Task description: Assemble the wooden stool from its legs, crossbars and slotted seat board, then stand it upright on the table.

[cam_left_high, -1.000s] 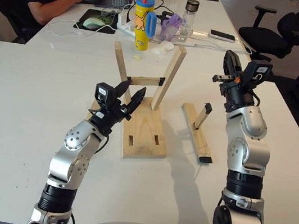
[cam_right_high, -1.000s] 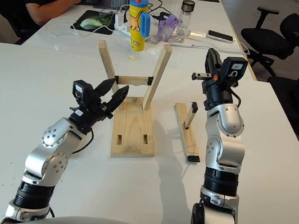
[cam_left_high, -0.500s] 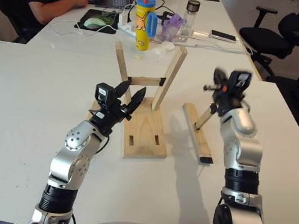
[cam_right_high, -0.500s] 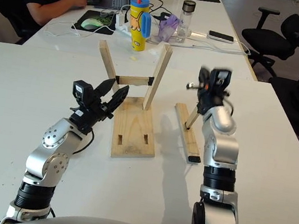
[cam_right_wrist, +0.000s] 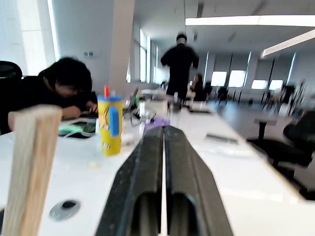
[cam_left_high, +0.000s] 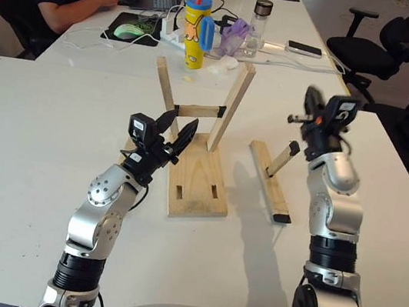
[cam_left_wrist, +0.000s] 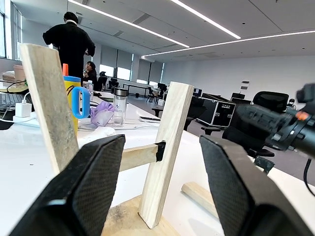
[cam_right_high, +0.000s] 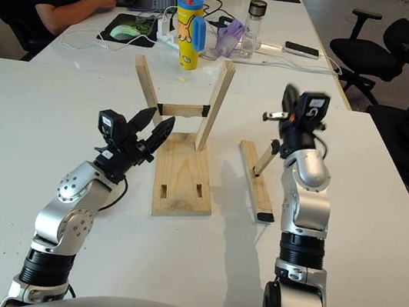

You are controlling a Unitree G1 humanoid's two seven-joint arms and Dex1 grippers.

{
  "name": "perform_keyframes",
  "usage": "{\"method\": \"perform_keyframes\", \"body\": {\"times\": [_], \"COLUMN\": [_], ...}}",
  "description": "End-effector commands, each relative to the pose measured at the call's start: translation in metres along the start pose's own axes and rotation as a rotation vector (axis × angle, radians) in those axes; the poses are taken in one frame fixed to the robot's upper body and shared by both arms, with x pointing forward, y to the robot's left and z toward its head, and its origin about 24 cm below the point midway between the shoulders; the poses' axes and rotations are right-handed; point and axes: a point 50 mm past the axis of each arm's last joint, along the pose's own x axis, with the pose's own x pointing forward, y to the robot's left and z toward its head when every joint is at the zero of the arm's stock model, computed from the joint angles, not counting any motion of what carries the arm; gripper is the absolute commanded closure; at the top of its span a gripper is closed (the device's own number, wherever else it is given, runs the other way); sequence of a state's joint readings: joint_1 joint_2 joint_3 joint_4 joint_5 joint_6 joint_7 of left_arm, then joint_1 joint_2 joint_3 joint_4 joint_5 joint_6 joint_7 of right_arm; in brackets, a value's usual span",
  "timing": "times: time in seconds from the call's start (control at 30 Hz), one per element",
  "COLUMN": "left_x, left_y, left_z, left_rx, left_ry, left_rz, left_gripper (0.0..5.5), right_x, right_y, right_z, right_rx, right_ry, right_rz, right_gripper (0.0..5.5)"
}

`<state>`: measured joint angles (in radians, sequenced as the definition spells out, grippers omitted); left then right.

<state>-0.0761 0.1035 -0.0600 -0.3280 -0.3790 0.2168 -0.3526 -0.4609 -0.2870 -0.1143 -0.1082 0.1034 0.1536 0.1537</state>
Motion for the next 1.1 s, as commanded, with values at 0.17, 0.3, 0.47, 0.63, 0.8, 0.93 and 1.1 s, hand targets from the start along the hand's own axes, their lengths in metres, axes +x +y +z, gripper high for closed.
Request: {"method": "perform_keyframes", "body": {"times": [0.17,0.3,0.47,0.63,0.8,0.93,1.1], "left_x": [-0.004,-0.006,-0.006,-0.008,-0.007,-0.007,-0.006], "left_y": [-0.003,-0.002,0.001,-0.003,-0.003,-0.001,-0.002], "left_z": [-0.004,-0.002,-0.004,-0.008,-0.009,-0.009,-0.01], "left_rx": [0.043,0.109,0.142,0.114,0.101,0.1,0.094], "left_ry": [0.025,0.035,0.05,0.049,0.052,0.057,0.06], "left_rz": [0.006,0.008,0.04,0.047,0.038,0.044,0.039], "left_gripper": [2.7,2.7,2.7,2.7,2.7,2.7,2.7], "right_x": [-0.096,-0.156,-0.142,-0.124,-0.118,-0.116,-0.12], "right_y": [0.065,0.038,-0.006,0.006,0.01,0.012,0.016], "right_z": [-0.047,-0.068,-0.076,-0.078,-0.083,-0.09,-0.108], "right_rx": [0.084,0.117,0.033,0.149,0.216,0.24,0.255], "right_ry": [0.514,0.741,0.758,0.787,0.857,0.911,1.027], "right_rz": [0.549,0.392,0.138,0.203,0.229,0.238,0.263], "right_gripper": [5.28,4.7,3.95,3.23,2.53,2.27,2.27]}}
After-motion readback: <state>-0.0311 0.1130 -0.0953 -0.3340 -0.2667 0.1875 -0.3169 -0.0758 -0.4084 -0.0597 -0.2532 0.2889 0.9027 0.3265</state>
